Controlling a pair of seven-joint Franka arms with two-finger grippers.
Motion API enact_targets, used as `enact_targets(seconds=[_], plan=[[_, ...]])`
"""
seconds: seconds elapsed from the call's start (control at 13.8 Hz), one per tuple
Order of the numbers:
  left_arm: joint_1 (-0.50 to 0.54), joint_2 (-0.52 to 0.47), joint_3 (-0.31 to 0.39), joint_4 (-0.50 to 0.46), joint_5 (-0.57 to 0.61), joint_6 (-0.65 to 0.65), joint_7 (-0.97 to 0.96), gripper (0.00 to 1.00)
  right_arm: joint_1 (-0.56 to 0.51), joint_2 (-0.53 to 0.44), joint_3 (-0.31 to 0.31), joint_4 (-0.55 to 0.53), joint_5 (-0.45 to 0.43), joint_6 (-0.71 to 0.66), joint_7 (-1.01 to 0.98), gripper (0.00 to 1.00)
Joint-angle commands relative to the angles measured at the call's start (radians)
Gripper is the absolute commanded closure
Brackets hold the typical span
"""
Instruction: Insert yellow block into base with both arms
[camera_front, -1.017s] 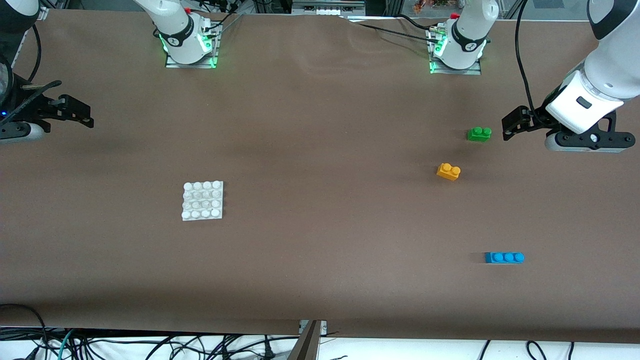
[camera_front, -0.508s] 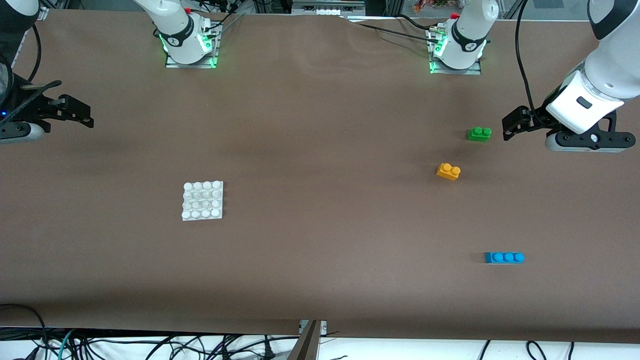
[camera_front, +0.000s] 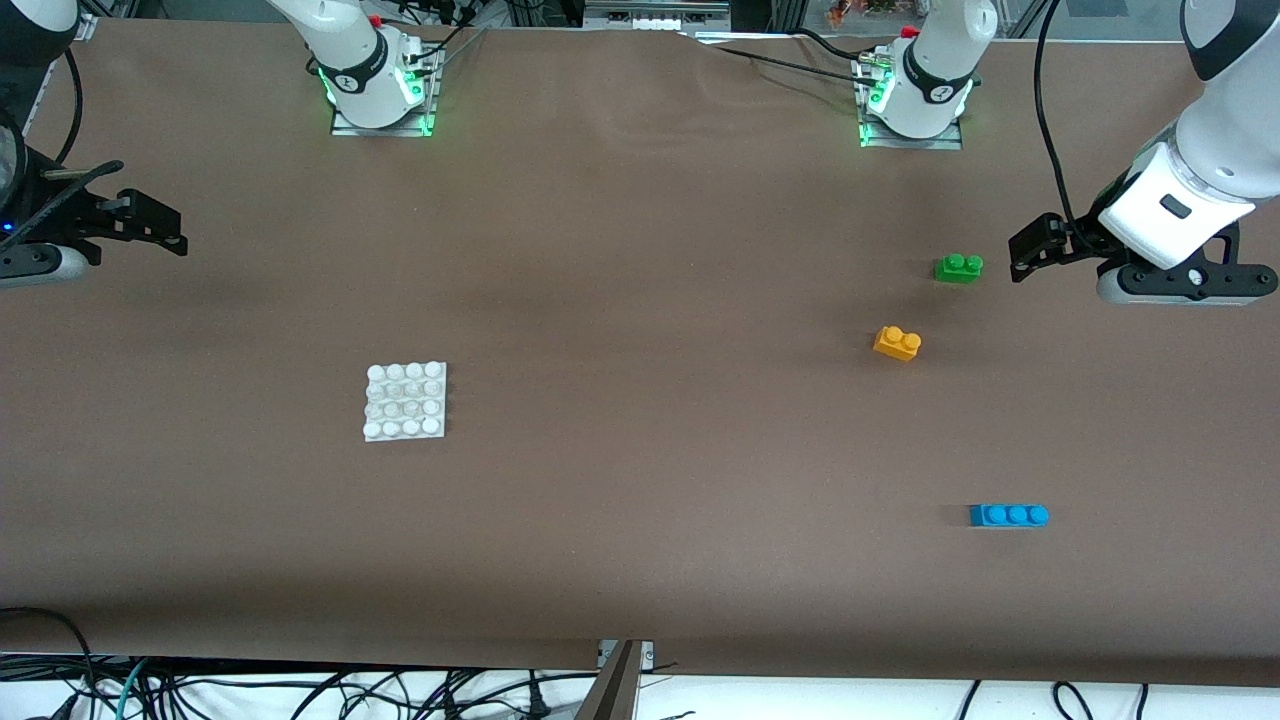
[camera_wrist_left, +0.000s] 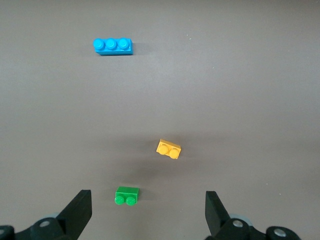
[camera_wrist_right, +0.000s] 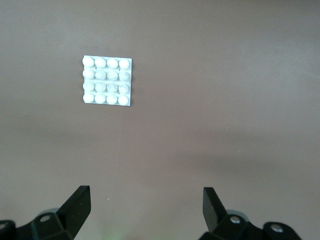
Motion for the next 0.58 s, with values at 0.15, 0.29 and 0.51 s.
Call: enact_targets(seconds=[0.15, 0.29, 0.51], plan=[[0.002, 0.013, -0.001, 0.029, 0.002, -0.018, -0.006, 0.0, -0.01, 0.002, 0.014, 0.019, -0.001, -0.003, 0.008, 0.01], [0.004, 0.013, -0.001, 0.029, 0.002, -0.018, -0.006, 0.0, -0.01, 0.004, 0.014, 0.02, -0.003, -0.002, 0.008, 0.01], [0.004, 0.013, -0.001, 0.029, 0.002, -0.018, -0.006, 0.0, -0.01, 0.004, 0.014, 0.02, -0.004, 0.0, 0.008, 0.01]])
